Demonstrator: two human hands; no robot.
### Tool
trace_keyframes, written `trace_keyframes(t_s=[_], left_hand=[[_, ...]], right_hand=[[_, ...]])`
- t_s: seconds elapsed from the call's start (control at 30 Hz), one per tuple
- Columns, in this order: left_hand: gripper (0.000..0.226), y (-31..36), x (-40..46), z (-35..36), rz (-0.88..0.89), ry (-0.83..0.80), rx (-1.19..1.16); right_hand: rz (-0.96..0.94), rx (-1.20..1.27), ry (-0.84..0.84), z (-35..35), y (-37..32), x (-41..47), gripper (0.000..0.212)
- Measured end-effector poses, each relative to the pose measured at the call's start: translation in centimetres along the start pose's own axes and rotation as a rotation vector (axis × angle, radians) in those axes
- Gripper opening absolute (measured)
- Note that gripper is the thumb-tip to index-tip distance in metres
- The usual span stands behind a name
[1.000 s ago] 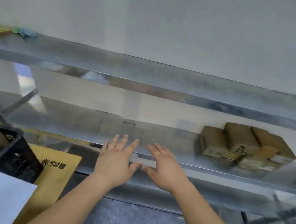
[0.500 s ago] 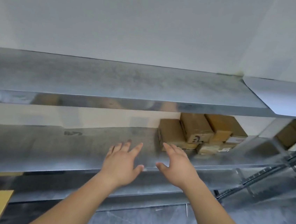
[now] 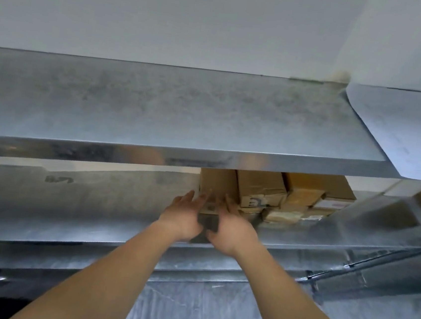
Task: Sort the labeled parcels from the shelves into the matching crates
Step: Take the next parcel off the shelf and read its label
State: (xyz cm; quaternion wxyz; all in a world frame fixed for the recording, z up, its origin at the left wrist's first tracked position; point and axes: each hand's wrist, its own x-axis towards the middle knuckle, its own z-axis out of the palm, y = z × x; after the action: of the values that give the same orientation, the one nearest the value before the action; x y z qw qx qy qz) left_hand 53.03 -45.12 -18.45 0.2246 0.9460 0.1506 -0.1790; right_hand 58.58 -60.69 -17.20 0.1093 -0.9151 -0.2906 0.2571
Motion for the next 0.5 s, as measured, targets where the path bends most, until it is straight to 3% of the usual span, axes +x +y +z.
trace_keyframes(t_s=[0.17,0.37,0.5], left_hand=[[0.072,0.6,0.2,1.9,0.012,0.114,-0.173],[0.051,0.6,-0.6,3.0,0.068,0.281,-0.321],[0.036,1.2,-1.9,3.1,0.049,0.401,-0.399]], right_hand=[[-0.023,0.021,0.042,0.5,1.1,0.7,0.088],[0.022,0.059,0.224,1.4,0.5,0.6,0.064],[-0.052,0.146,0.274,1.8,0.4,0.4,0.050]])
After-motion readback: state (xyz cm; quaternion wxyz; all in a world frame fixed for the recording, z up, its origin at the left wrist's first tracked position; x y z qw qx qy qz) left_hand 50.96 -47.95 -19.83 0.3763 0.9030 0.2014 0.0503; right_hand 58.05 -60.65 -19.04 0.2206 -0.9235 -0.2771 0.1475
